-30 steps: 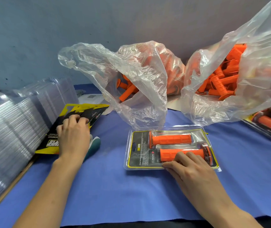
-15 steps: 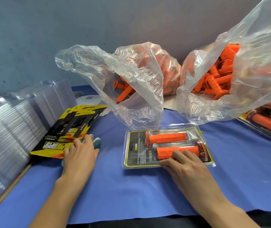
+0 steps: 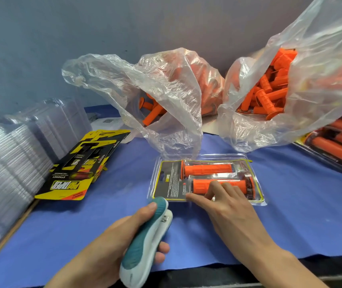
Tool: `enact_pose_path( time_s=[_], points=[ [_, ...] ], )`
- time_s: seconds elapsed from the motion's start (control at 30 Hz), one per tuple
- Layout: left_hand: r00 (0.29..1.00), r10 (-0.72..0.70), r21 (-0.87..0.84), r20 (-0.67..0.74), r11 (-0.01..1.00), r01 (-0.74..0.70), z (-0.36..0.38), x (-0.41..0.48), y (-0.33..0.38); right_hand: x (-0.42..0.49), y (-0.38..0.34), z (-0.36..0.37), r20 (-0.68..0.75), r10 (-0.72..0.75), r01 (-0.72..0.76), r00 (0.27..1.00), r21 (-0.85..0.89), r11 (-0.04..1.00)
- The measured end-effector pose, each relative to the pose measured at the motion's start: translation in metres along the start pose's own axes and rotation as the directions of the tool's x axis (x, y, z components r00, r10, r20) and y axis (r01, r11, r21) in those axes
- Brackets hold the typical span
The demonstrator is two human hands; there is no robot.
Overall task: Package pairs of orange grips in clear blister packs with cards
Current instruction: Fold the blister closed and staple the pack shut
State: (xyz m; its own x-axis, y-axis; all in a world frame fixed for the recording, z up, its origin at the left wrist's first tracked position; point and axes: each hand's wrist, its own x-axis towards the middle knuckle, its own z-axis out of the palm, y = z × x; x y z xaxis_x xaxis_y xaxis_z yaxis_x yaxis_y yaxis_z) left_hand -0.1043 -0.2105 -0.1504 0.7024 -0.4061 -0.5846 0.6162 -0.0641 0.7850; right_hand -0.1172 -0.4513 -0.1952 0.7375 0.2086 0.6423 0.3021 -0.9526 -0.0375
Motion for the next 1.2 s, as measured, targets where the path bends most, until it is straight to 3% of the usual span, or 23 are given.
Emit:
enact_pose_path(
  time_s=[0.17,0.43,1.2],
  points=[
    [0.991,0.131,-0.057,-0.034,0.990,-0.133,0.017,0.015,0.006,0.001,-0.004,0.001,0.001,0.005,-0.005,1.000,-0.028,1.000],
    [0.983,0.174,-0.048,-0.055,0.983,-0.176,0.031,0.028,0.008,0.004,-0.004,-0.002,0.032,-0.007,0.009,0.999,-0.060,0.998],
    [0.987,0.160,-0.095,-0.025,0.982,-0.162,0.033,0.047,0.013,0.002,-0.004,0.001,0.031,-0.047,0.048,0.998,-0.050,0.998]
  ],
)
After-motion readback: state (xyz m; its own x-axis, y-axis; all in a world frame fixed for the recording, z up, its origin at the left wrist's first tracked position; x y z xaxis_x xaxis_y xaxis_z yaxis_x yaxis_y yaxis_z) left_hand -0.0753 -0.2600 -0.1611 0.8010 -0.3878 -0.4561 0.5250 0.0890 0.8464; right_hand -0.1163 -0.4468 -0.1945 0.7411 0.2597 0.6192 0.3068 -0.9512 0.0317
